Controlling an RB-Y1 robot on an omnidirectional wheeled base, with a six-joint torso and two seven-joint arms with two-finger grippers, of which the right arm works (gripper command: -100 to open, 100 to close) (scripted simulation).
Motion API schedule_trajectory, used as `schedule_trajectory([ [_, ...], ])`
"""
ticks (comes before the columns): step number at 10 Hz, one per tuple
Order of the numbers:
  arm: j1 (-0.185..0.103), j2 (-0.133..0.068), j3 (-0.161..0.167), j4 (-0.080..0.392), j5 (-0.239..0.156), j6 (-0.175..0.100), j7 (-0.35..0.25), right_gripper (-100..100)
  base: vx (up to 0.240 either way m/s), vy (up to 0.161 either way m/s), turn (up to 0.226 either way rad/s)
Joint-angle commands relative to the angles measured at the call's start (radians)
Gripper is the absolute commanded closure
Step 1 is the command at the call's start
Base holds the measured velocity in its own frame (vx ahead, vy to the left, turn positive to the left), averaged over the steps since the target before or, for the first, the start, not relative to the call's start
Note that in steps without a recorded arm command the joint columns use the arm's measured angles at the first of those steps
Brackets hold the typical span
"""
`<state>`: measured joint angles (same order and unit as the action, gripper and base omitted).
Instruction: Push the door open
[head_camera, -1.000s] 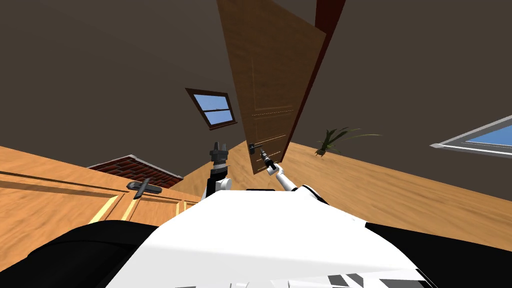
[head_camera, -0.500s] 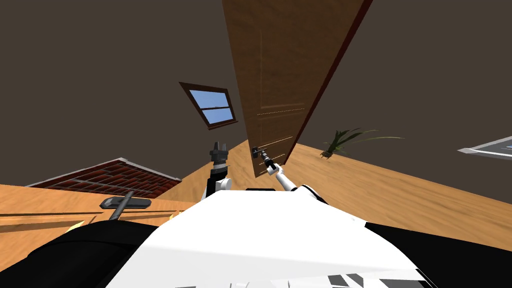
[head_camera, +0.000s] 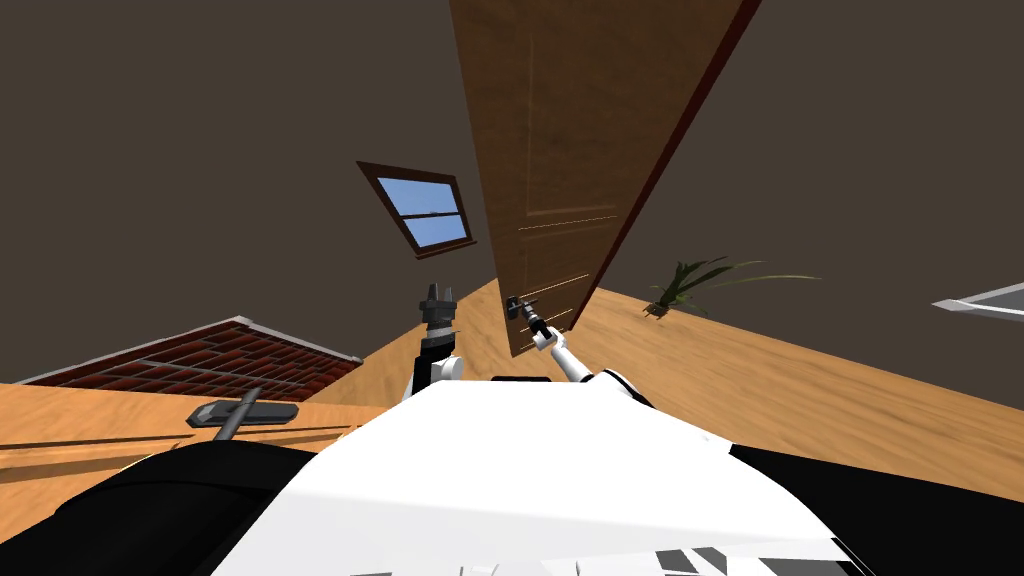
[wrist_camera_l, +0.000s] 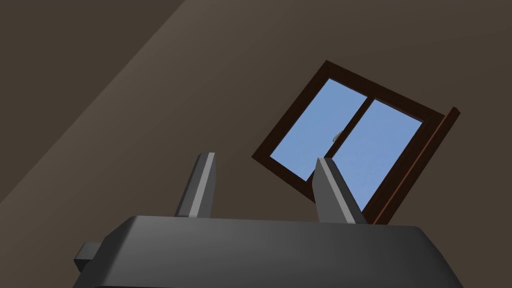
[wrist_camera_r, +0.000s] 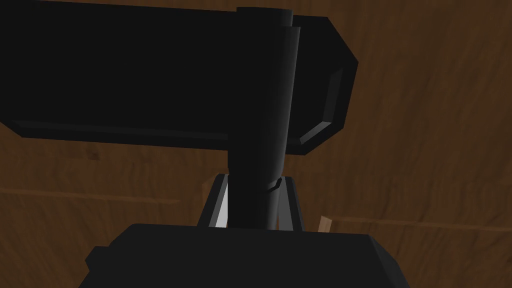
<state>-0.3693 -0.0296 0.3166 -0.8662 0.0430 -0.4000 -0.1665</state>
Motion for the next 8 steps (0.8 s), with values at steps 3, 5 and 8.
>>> schedule_trajectory([
  [3,0.001,-0.001,0.0,0.001,0.0,0.0,0.001,100,-0.009,-0.004,-0.002],
  [5,0.003,-0.012,-0.021,0.006,-0.004,0.002,0.008,100,0.121,0.123,-0.052],
  [8,0.001,-0.024,-0.053,0.01,-0.011,0.003,0.018,100,0.165,0.152,-0.054],
])
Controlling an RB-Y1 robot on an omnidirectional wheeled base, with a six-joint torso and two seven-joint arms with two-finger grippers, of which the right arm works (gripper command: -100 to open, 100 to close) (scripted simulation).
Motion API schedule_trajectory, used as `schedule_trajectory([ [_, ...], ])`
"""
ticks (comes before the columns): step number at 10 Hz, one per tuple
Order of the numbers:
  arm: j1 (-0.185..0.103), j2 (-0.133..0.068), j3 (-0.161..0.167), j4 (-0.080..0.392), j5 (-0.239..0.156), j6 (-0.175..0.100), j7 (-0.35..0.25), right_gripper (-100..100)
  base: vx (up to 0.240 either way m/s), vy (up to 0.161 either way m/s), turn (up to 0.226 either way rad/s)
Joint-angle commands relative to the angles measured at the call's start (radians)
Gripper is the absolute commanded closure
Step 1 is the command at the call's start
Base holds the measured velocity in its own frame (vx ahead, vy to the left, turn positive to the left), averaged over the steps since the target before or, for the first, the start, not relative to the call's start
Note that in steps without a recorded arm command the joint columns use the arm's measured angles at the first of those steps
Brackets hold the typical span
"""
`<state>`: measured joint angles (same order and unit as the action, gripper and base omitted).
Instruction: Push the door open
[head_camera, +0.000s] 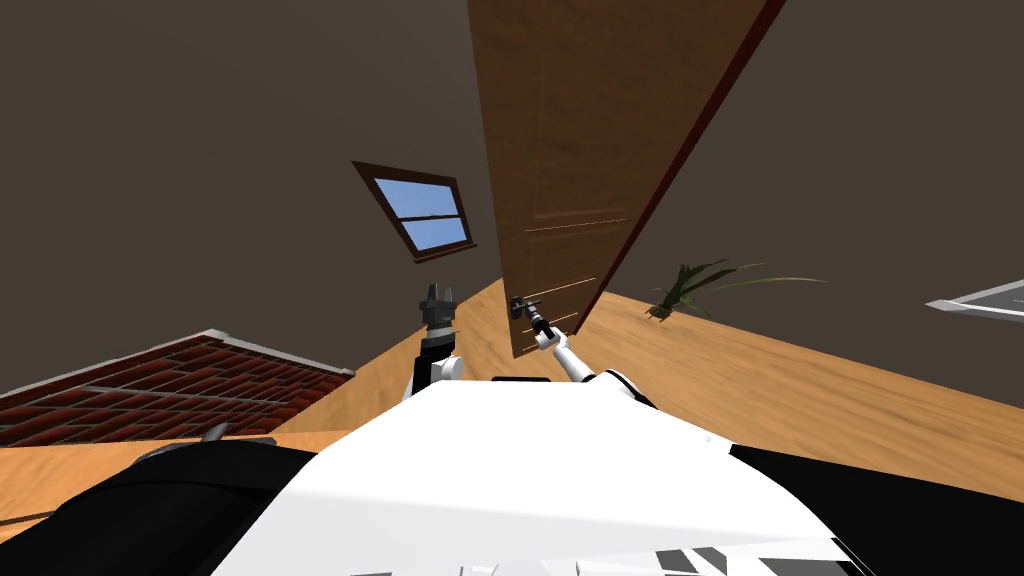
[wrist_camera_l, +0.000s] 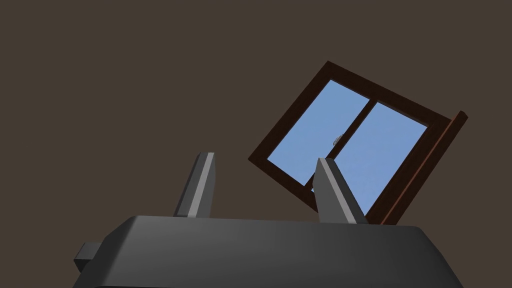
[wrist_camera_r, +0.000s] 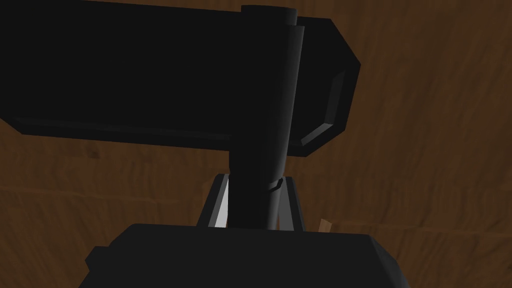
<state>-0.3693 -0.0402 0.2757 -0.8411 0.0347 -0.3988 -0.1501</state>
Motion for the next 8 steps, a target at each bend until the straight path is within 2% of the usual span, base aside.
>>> schedule_trajectory([
  [1,0.0,-0.019,-0.028,-0.012,-0.006,0.002,0.007,100,0.19,0.189,-0.066],
  [8,-0.006,-0.037,-0.13,0.002,-0.027,0.004,0.041,100,0.15,0.169,-0.08],
])
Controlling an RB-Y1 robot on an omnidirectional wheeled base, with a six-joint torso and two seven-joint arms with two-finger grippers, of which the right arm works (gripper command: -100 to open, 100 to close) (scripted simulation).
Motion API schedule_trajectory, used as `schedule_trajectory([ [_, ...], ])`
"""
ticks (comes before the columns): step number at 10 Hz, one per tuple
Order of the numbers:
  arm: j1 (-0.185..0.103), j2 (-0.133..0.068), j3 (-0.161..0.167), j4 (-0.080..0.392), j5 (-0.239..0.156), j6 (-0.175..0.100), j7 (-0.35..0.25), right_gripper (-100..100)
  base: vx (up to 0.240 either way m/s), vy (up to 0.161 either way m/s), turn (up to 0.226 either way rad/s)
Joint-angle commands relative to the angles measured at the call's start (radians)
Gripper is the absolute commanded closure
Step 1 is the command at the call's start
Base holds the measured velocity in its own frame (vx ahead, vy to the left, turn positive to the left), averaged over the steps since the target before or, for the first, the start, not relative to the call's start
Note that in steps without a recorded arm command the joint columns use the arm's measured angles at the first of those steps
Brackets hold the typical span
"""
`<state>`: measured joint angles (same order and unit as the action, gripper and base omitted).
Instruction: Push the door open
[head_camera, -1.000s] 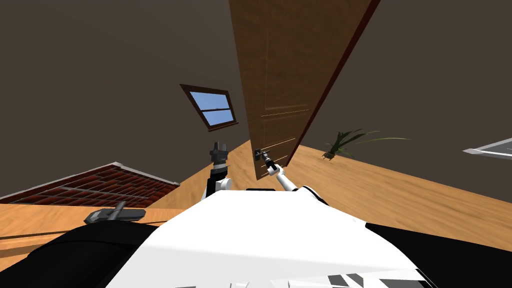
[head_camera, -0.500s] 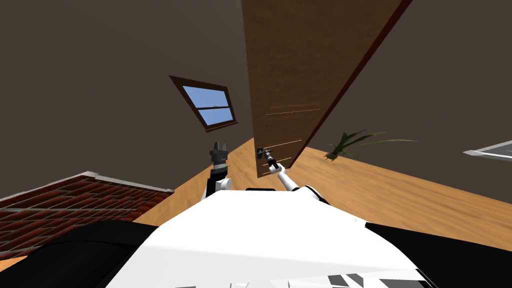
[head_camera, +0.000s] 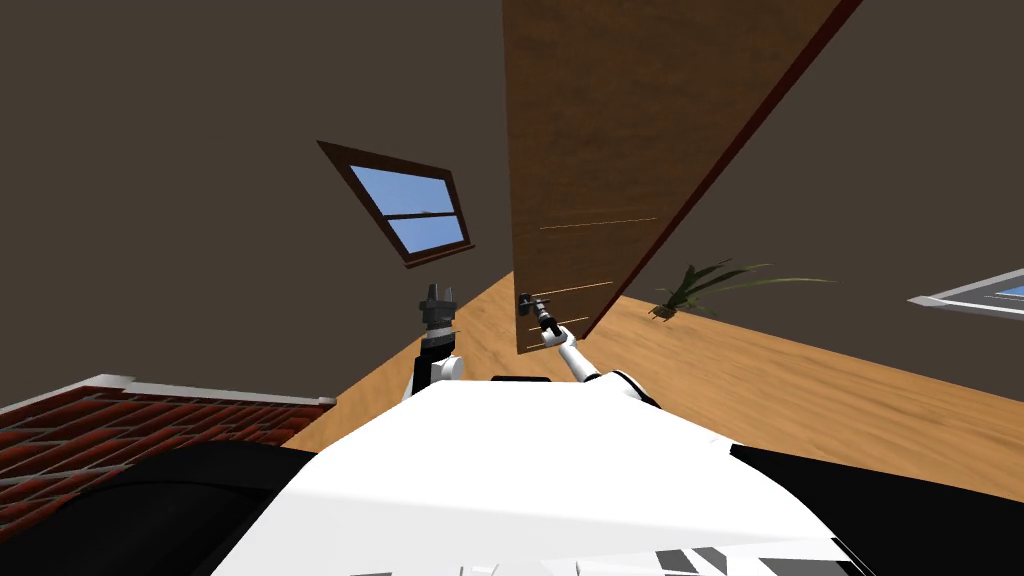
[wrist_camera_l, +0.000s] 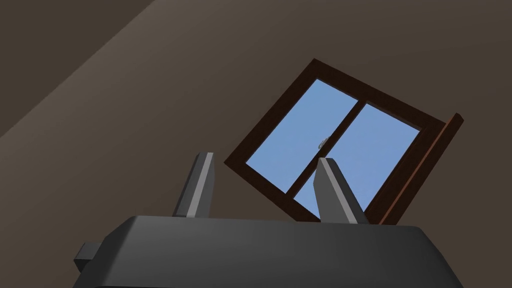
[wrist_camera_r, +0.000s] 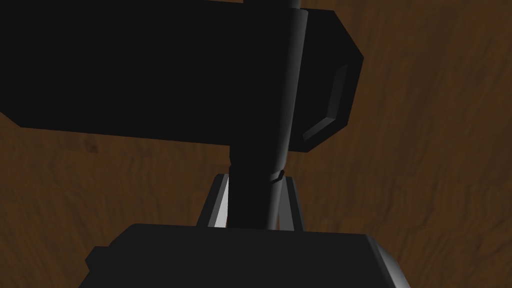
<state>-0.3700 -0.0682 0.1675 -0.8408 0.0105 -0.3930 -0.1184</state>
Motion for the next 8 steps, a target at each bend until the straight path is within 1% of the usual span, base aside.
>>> schedule_trajectory([
  [1,-0.005,-0.009,-0.031,0.003,-0.005,-0.002,0.012,100,0.119,0.104,-0.072],
  [3,-0.006,-0.01,-0.05,0.006,-0.009,-0.001,0.018,100,0.085,0.103,-0.063],
  [4,-0.007,-0.01,-0.069,0.008,-0.013,-0.001,0.025,100,0.119,0.137,-0.101],
  [5,-0.008,-0.01,-0.078,0.01,-0.015,-0.001,0.028,100,0.102,0.133,-0.089],
  [7,-0.01,-0.008,-0.112,0.015,-0.022,0.0,0.039,100,0.146,0.188,-0.095],
  [8,-0.01,-0.007,-0.12,0.016,-0.023,0.0,0.041,100,0.133,0.156,-0.083],
])
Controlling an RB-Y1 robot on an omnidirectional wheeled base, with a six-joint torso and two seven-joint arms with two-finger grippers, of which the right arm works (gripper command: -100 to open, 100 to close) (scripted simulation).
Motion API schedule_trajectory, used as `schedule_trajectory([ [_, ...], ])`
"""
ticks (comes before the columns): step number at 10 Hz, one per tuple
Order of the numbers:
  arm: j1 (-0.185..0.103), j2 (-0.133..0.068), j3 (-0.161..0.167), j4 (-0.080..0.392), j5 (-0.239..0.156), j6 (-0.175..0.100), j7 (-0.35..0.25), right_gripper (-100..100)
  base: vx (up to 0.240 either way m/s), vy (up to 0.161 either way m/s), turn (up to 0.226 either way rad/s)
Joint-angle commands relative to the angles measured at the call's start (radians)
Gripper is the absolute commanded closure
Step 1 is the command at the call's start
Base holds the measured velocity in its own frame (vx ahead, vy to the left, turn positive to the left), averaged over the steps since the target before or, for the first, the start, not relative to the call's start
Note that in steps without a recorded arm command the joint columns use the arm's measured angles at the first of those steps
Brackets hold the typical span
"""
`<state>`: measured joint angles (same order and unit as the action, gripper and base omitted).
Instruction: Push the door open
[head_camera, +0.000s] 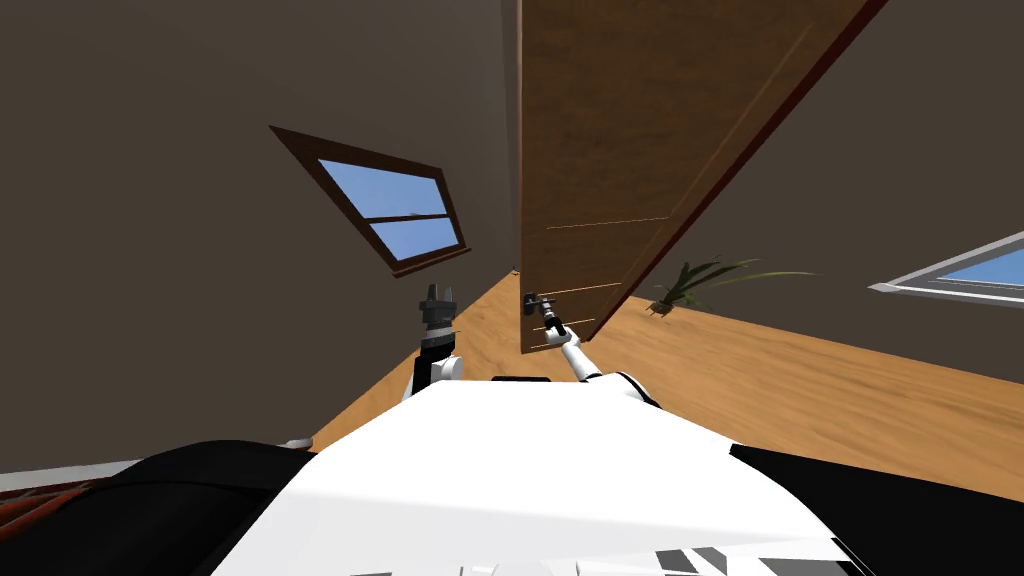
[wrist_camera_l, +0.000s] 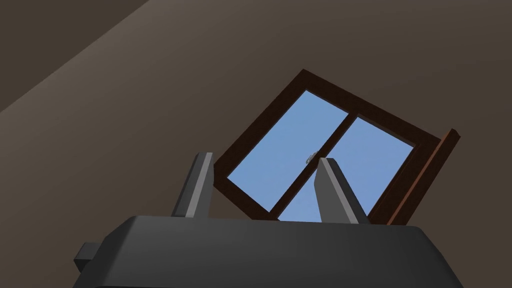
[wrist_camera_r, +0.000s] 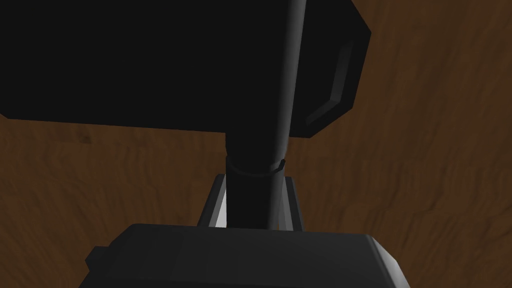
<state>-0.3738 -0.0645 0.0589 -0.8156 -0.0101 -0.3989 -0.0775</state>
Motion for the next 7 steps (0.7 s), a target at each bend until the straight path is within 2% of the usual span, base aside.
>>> schedule_trajectory([
  [1,-0.007,-0.009,-0.025,-0.007,-0.006,0.006,0.005,100,0.125,0.167,-0.056],
  [3,-0.008,-0.005,-0.048,-0.004,-0.011,0.007,0.013,100,0.162,0.185,-0.101],
  [5,-0.009,-0.001,-0.064,-0.002,-0.014,0.007,0.018,100,0.127,0.127,-0.051],
  [6,-0.008,-0.006,-0.061,0.002,-0.014,0.005,0.014,100,0.057,0.055,-0.037],
  [7,-0.01,-0.014,-0.08,0.004,-0.019,0.004,0.02,100,0.117,0.062,-0.058],
])
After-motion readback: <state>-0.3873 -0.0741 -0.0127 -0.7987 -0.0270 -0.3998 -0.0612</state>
